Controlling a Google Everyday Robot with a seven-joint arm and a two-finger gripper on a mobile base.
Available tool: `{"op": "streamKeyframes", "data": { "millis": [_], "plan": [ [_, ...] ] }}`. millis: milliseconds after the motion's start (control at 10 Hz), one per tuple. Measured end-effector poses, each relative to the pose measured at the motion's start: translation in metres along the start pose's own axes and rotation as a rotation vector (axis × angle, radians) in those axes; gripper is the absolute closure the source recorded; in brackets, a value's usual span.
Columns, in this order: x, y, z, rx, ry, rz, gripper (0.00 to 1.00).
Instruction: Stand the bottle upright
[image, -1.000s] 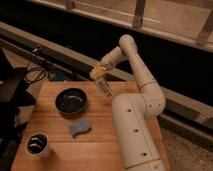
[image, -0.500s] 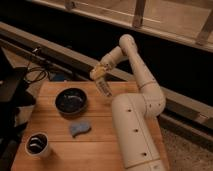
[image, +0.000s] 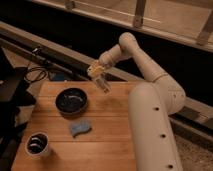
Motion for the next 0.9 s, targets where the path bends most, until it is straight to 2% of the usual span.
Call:
{"op": "streamKeyframes", "data": {
  "millis": [200,500,600,700,900],
  "plan": [
    [0.003,0.002,-0.001,0.004,-0.039,0.003,0.96],
    [0.018,0.002,-0.007,0.015,-0.170,0.020,0.96],
    [0.025,0.003,-0.004,0.009,-0.229,0.023,0.96],
    [0.027,0.003,-0.003,0.006,-0.255,0.021,0.96],
    [0.031,0.003,-0.002,0.007,-0.275,0.013,0.96]
  ]
}}
